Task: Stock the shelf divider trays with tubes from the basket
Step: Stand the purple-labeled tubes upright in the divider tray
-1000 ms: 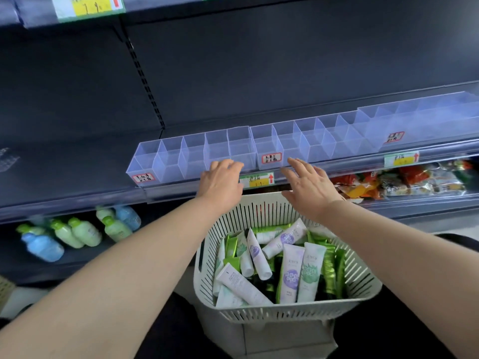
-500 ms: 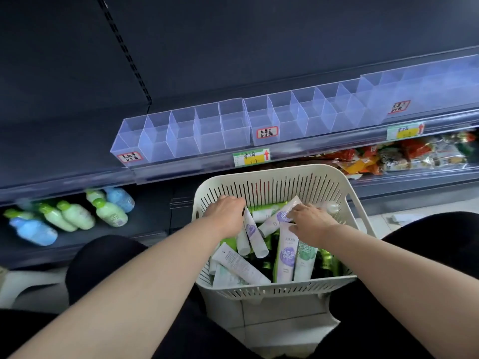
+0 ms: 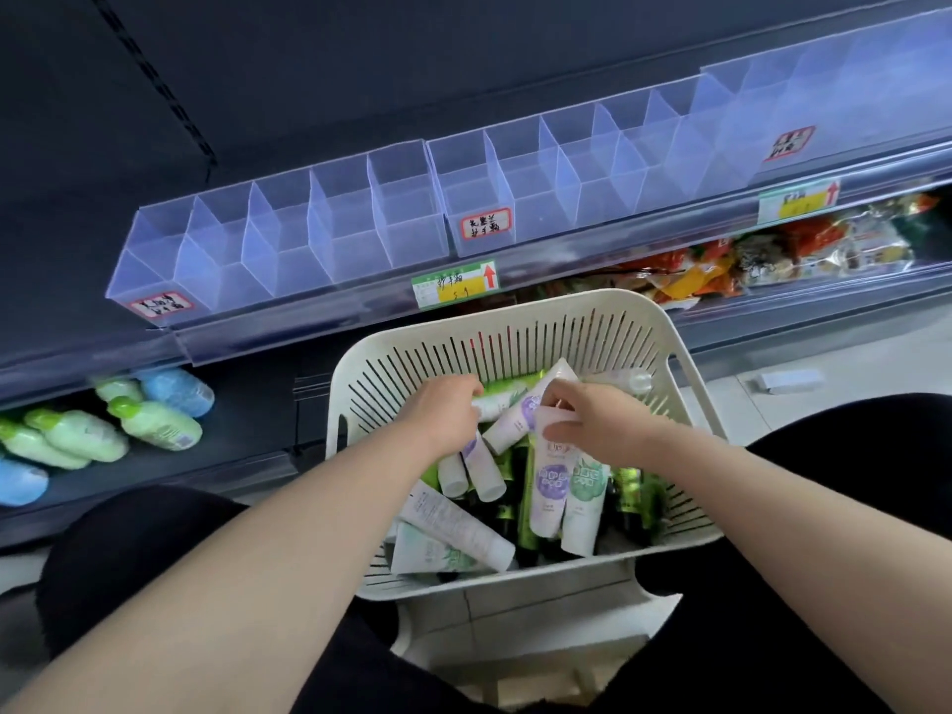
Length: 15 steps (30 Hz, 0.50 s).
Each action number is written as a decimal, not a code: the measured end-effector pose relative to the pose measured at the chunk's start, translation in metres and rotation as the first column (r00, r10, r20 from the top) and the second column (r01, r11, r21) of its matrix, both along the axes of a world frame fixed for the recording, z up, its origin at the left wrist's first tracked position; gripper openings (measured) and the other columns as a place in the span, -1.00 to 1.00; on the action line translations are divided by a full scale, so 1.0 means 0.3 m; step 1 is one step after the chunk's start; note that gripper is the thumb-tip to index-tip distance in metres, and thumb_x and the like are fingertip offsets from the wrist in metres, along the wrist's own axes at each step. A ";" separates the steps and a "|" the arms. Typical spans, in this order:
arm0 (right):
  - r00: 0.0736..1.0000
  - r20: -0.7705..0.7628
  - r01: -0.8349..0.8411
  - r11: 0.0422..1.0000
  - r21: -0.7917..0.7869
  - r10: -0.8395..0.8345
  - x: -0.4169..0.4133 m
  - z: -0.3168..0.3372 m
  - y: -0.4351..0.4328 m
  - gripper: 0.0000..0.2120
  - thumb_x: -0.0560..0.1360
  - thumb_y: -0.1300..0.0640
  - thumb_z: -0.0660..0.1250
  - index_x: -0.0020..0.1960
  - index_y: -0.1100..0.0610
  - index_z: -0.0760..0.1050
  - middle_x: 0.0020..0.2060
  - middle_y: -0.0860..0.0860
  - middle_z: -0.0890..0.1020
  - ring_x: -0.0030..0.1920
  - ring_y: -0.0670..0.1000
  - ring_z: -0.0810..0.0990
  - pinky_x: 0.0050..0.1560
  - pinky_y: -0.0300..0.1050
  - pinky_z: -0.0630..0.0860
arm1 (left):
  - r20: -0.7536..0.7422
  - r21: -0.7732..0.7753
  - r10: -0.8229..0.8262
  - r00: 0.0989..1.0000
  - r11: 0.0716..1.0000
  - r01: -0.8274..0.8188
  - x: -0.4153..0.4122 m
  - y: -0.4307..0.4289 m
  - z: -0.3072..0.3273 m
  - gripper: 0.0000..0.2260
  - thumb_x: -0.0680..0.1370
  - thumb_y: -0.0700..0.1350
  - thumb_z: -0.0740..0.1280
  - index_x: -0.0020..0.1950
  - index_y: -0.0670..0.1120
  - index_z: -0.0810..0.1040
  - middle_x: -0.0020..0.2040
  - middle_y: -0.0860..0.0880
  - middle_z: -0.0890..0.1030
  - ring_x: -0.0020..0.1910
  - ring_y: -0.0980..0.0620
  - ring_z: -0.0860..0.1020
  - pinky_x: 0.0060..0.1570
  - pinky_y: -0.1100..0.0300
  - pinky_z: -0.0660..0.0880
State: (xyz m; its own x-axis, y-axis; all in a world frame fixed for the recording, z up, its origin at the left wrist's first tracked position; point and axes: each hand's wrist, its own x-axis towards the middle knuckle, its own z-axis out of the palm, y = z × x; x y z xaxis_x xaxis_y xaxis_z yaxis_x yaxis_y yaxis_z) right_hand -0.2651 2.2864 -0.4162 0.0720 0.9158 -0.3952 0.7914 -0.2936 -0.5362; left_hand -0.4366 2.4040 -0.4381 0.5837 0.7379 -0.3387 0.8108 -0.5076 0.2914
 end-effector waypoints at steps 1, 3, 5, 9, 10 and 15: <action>1.000 -0.021 0.016 1.000 0.019 -0.015 0.018 0.025 -0.005 -0.86 0.52 0.04 0.30 0.04 -0.04 0.36 -0.15 -0.04 0.55 -0.27 -0.09 0.49 -0.37 -0.22 0.36 | 0.018 -0.008 0.010 1.000 1.000 -0.010 0.021 0.002 -0.003 -0.70 0.58 -0.14 0.25 0.31 -0.03 0.49 0.27 -0.07 0.53 0.22 -0.08 0.49 0.17 0.08 0.44; 0.998 -0.052 0.047 0.996 0.080 -0.043 0.053 0.077 -0.011 -0.86 0.52 0.05 0.32 0.03 -0.07 0.38 -0.16 -0.10 0.56 -0.25 -0.11 0.52 -0.35 -0.21 0.43 | 0.051 -0.013 0.013 0.999 1.000 -0.012 0.065 0.001 -0.007 -0.72 0.58 -0.12 0.27 0.29 -0.02 0.51 0.25 -0.06 0.55 0.20 -0.07 0.51 0.09 0.13 0.40; 0.995 -0.064 0.084 0.984 0.159 -0.074 0.082 0.118 -0.012 -0.89 0.51 0.05 0.33 0.02 -0.06 0.43 -0.15 -0.10 0.59 -0.22 -0.05 0.57 -0.27 -0.09 0.53 | 0.065 -0.030 0.006 0.998 1.000 -0.004 0.110 -0.006 -0.012 -0.75 0.59 -0.09 0.27 0.26 -0.01 0.52 0.22 -0.06 0.57 0.16 -0.07 0.52 0.07 0.13 0.42; 0.984 -0.040 0.178 0.921 0.348 -0.175 0.127 0.142 -0.016 -0.92 0.50 0.07 0.30 0.00 -0.04 0.49 -0.12 -0.06 0.57 -0.16 -0.02 0.53 -0.24 -0.10 0.43 | -0.002 -0.111 -0.002 1.000 0.994 0.002 0.190 -0.018 -0.030 -0.75 0.60 -0.03 0.21 0.26 0.01 0.50 0.23 -0.04 0.55 0.15 -0.07 0.51 0.15 0.01 0.46; 0.977 -0.041 0.209 0.900 0.383 -0.210 0.135 0.137 -0.014 -0.94 0.50 0.07 0.29 -0.02 -0.04 0.49 -0.12 -0.05 0.55 -0.16 -0.01 0.51 -0.24 -0.11 0.40 | -0.031 -0.113 -0.007 0.999 0.994 0.003 0.204 -0.021 -0.036 -0.75 0.60 -0.02 0.21 0.27 0.01 0.48 0.22 -0.05 0.55 0.14 -0.08 0.51 0.14 0.00 0.46; 0.958 -0.007 0.257 0.851 0.459 -0.286 0.161 0.101 0.022 -0.94 0.50 0.07 0.29 -0.04 -0.02 0.51 -0.08 -0.05 0.54 -0.02 0.00 0.46 -0.18 -0.11 0.33 | -0.106 -0.104 -0.005 0.994 0.995 -0.007 0.265 -0.045 -0.066 -0.81 0.57 -0.03 0.24 0.15 -0.03 0.44 0.05 -0.05 0.59 -0.05 -0.07 0.54 -0.11 0.06 0.48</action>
